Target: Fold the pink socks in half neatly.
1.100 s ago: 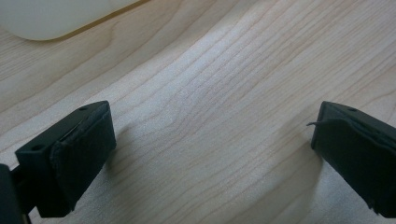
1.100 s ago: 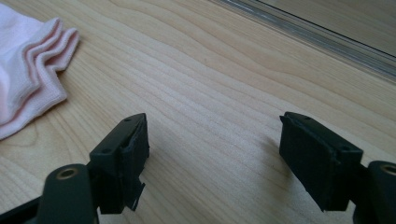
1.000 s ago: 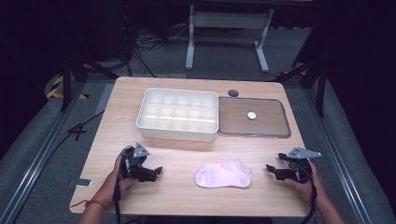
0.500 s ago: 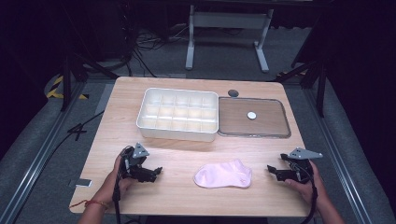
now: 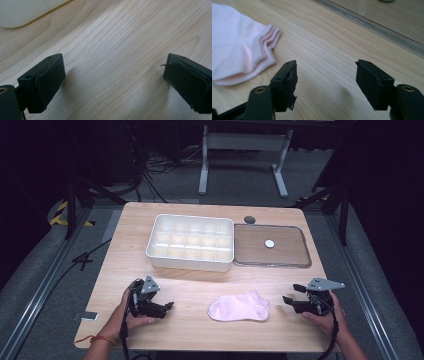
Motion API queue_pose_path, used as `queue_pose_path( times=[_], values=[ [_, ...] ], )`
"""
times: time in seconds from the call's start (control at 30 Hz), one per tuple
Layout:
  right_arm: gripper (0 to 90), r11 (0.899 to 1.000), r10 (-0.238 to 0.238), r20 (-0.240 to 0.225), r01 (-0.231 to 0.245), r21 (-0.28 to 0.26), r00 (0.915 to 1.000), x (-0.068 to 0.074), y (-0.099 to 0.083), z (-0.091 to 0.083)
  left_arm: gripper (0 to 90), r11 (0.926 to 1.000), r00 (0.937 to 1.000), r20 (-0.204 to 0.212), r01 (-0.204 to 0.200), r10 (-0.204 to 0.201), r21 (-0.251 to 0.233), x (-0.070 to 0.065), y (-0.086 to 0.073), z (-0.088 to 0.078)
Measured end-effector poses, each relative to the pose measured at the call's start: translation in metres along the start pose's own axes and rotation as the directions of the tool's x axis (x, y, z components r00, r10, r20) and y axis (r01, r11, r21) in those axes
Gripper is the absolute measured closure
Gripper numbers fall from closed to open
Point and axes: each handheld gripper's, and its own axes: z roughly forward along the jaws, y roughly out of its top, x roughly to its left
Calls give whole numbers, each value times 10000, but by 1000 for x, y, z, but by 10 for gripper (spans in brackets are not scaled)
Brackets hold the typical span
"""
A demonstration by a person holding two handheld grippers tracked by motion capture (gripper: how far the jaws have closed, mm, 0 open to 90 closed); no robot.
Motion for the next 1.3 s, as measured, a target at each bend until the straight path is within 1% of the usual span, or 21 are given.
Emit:
queue_pose_path(
  times=[0.03,0.1,0.17,0.2,0.37,0.43,0.57,0.73,0.77,0.8,0.83,0.87,0.93,0.97,1.03,1.1,1.13,1.2,1.23,1.27,1.3],
  values=[
    [397,10000,-32,-87,32,-41,10000,2,2,1,41,10000,10000,-12,14,-14,0,0,0,0],
    [489,9994,-340,-231,338,-59,9992,9,7,4,40,10000,10000,-17,-15,15,-15,1,0,0],
    [533,9984,-573,-393,572,-41,9976,17,12,7,37,10000,10000,-21,74,-74,6,0,0,1],
    [574,9975,-705,-459,702,-93,9965,20,14,9,37,10000,10000,-33,82,-82,23,0,0,0],
    [668,9903,-1367,-967,1338,-363,9859,41,26,18,36,10000,10000,-56,78,-78,2,0,0,1],
    [695,9882,-1511,-1219,1468,-434,9810,50,31,23,36,10000,9999,-45,95,-95,2,0,0,1],
    [747,9829,-1814,-1661,1734,-614,9693,66,39,33,36,10000,10000,-48,37,-37,-13,0,0,1],
    [779,9731,-2301,-2152,2230,-569,9491,85,45,46,36,10000,10000,41,63,-63,34,0,1,1],
    [788,9725,-2328,-2298,2263,-547,9450,88,45,47,36,10000,10000,34,-13,13,41,1,1,1],
    [797,9715,-2371,-2393,2312,-526,9415,92,46,50,37,10000,10000,88,32,-33,33,0,1,1],
    [801,9710,-2390,-2468,2340,-500,9391,94,46,52,37,9999,10000,65,-43,42,92,0,1,1],
    [804,9701,-2418,-2582,2390,-429,9353,97,46,54,38,10000,9999,105,-1,0,71,0,1,1],
    [823,9647,-2604,-2718,2613,-335,9264,102,45,57,44,10000,10000,84,9,-10,55,-1,2,1],
    [832,9644,-2598,-2785,2629,-268,9246,103,45,59,52,9999,9999,71,-91,91,50,-1,3,1],
    [865,9615,-2679,-2885,2743,-188,9192,106,44,62,93,10000,10000,61,23,-23,56,-4,5,1],
    [874,9620,-2647,-2975,2726,-155,9173,107,43,64,202,10000,9999,143,86,-85,-44,-6,7,1],
    [887,9569,-2779,-3083,2903,-61,9098,110,43,68,229,9999,9995,284,104,-104,-19,-8,10,1],
    [888,9572,-2767,-3111,2894,-56,9092,113,44,72,255,9991,9972,652,372,-358,-203,-12,13,4],
    [889,9552,-2837,-3126,2960,-85,9065,114,45,73,270,9983,9952,841,518,-494,-258,-13,15,4],
    [889,9553,-2820,-3125,2956,-39,9071,115,46,74,272,9984,9953,891,405,-368,-404,-13,18,5],
    [890,9553,-2820,-3120,2957,-34,9073,116,47,75,275,9970,9923,1085,647,-597,-432,-17,20,6]
  ],
)
